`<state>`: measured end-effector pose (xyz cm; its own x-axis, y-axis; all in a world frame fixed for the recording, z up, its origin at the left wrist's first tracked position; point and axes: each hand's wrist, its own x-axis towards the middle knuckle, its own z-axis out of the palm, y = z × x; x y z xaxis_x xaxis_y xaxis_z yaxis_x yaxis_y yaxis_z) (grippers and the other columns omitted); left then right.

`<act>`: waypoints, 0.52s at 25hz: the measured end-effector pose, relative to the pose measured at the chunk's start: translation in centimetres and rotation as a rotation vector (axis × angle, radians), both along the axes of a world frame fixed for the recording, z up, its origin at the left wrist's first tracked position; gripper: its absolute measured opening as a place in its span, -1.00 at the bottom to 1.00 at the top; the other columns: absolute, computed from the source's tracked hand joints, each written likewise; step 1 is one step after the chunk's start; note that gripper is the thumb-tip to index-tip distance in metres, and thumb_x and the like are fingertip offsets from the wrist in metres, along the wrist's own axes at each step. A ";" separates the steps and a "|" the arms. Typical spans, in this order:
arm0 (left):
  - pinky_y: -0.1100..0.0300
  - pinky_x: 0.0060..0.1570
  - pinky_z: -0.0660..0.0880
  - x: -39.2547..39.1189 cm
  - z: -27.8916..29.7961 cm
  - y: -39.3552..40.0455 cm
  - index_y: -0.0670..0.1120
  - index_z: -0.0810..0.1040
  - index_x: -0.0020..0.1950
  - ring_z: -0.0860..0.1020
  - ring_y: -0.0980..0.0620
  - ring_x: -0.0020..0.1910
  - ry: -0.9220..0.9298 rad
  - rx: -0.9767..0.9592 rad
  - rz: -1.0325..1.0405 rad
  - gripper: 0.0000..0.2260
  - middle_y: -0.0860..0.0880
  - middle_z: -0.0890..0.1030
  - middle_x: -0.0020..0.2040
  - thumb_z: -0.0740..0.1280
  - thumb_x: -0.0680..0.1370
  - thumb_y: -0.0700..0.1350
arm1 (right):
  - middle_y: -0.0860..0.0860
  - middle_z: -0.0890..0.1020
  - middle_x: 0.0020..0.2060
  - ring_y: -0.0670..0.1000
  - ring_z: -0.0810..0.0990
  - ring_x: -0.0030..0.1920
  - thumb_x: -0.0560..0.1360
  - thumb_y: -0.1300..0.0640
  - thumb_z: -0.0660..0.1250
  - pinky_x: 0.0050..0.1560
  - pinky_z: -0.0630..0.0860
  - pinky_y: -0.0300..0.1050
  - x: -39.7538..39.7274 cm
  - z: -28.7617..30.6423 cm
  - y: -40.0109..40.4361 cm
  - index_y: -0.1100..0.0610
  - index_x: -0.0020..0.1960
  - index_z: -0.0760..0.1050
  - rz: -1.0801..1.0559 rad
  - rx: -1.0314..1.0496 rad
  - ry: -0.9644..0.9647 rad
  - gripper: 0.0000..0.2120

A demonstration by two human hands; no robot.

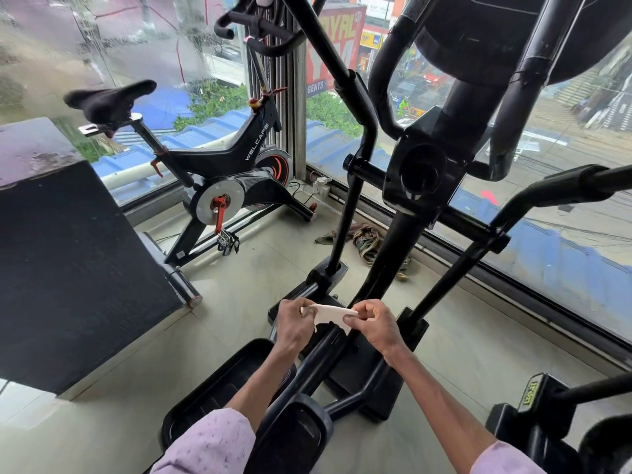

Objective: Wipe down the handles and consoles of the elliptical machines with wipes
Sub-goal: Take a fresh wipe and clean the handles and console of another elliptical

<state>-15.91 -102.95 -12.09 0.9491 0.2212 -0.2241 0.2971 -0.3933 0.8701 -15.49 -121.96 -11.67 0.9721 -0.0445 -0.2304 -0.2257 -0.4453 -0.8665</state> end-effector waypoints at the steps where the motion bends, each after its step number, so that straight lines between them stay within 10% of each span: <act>1: 0.10 0.04 0.59 0.1 -0.2 0.2 0.02 0.61 -0.13 0.54 -0.03 -0.03 0.008 -0.004 0.012 -0.91 -0.08 0.46 0.04 0.38 0.56 -0.13 | 0.06 0.68 -0.04 -0.02 0.66 -0.07 0.41 0.21 0.56 -0.06 0.57 -0.37 0.0 0.2 -0.2 0.19 0.03 0.63 -0.017 0.141 0.060 -0.77; 5: 0.12 -0.03 0.54 0.0 -0.2 0.7 -0.01 0.63 -0.17 0.54 0.00 -0.10 0.059 -0.123 -0.003 -0.91 -0.04 0.57 -0.08 0.40 0.54 -0.09 | 0.14 0.66 -0.05 0.04 0.66 -0.06 0.49 0.24 0.48 0.00 0.65 -0.05 -0.2 0.7 -0.6 0.32 0.12 0.55 -0.028 0.446 0.174 -0.75; 13: 0.22 -0.20 0.49 -0.4 1.7 1.4 0.00 0.66 -0.02 0.57 0.10 -0.22 0.104 -0.321 -0.288 -0.74 -0.12 0.66 -0.15 0.51 0.34 0.03 | 0.07 0.67 -0.05 0.01 0.63 -0.04 0.63 0.19 0.31 -0.08 0.63 -0.12 -0.1 2.0 -0.7 0.19 0.13 0.62 0.120 0.353 0.215 -0.85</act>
<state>-16.29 -101.56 -10.42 0.9305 -0.1458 -0.3361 0.3075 -0.1878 0.9328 -15.56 -122.61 -9.70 0.8939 0.1838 -0.4089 -0.3823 -0.1642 -0.9093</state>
